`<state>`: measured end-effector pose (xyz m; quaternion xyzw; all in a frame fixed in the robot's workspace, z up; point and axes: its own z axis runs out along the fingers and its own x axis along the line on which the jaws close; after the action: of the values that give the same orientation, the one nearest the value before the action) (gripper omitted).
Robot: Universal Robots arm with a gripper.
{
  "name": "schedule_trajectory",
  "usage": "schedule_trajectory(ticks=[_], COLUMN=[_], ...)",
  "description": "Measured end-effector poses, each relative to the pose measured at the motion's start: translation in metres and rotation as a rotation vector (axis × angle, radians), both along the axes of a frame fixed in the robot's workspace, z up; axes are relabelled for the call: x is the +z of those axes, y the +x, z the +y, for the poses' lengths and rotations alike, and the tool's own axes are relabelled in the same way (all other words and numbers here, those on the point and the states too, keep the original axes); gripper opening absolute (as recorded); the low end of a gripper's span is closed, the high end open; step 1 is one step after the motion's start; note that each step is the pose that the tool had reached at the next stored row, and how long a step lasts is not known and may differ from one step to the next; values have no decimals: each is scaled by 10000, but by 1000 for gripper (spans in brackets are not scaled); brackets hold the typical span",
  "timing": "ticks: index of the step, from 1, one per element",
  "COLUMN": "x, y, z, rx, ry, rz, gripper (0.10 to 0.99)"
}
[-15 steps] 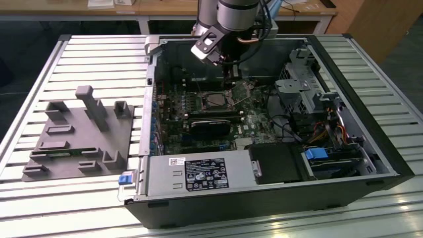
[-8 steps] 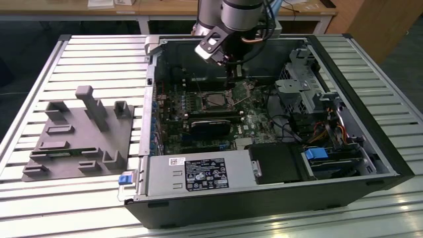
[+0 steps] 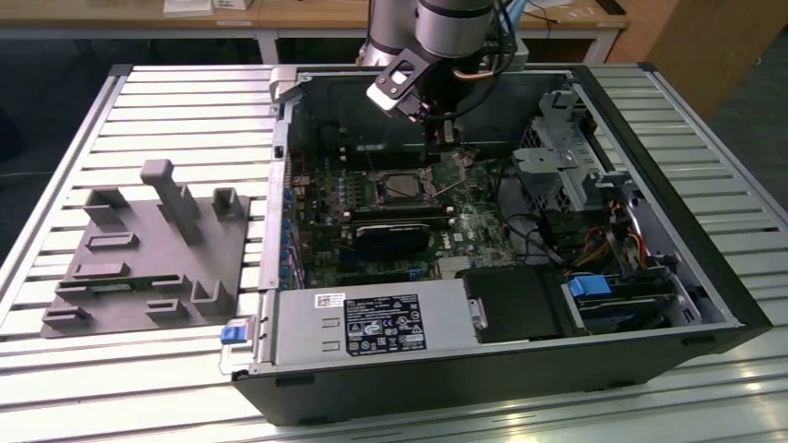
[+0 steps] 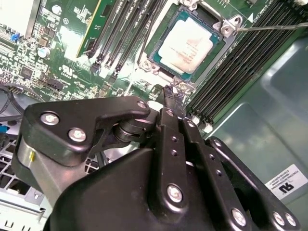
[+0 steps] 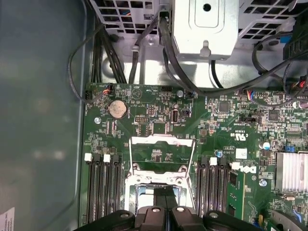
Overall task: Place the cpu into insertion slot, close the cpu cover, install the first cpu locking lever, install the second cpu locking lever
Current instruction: 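Close the cpu cover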
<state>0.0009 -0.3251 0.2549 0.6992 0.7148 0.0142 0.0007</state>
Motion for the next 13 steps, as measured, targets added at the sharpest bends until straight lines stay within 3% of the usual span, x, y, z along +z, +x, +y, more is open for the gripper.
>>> schedule_trajectory(ticks=[13], x=[-3], y=[123], z=[0], rx=[-1], ry=[0], rz=[0], gripper=[106])
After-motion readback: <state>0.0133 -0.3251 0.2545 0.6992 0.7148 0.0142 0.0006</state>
